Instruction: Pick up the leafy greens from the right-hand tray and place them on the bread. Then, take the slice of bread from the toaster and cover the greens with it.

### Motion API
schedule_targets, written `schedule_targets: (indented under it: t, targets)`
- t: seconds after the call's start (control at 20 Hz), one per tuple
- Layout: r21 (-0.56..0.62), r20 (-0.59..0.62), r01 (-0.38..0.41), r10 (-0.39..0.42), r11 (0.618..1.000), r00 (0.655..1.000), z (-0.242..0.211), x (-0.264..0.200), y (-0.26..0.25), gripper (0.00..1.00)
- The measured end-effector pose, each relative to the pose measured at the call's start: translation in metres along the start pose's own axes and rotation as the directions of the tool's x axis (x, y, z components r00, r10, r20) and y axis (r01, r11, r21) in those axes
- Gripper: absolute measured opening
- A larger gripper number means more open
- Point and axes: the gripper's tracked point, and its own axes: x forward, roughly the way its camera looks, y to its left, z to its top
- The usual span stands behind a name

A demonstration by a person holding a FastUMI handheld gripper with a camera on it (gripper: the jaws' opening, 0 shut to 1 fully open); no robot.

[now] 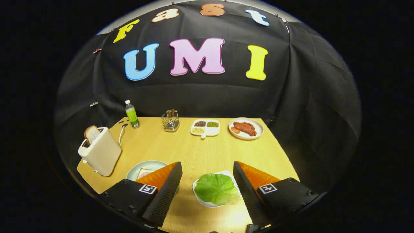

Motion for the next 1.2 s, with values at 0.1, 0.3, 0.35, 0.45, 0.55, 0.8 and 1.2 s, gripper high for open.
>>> schedule_targets:
  t: [0.1, 0.3, 0.35, 0.45, 0.55, 0.8, 1.2]
  targets:
    - [0.010, -0.066, -0.009, 0.010, 1.000, 0.998, -0.023, 0.017, -0.005, 0.98]
    - [0.005, -0.161, -0.011, 0.011, 1.000, 0.987, -0.062, 0.043, -0.022, 0.98]
    - [0.001, -0.184, -0.009, 0.009, 1.000, 0.983, -0.071, 0.050, -0.026, 0.98]
    - [0.005, -0.228, -0.011, 0.011, 1.000, 0.974, -0.089, 0.063, -0.029, 0.98]
    - [-0.007, -0.271, -0.022, 0.019, 1.000, 0.962, -0.107, 0.076, -0.031, 0.97]
    - [-0.097, -0.351, -0.063, 0.025, 0.993, 0.936, -0.135, 0.095, -0.037, 0.97]
    - [-0.070, -0.430, -0.065, 0.029, 0.995, 0.902, -0.151, 0.095, -0.034, 0.96]
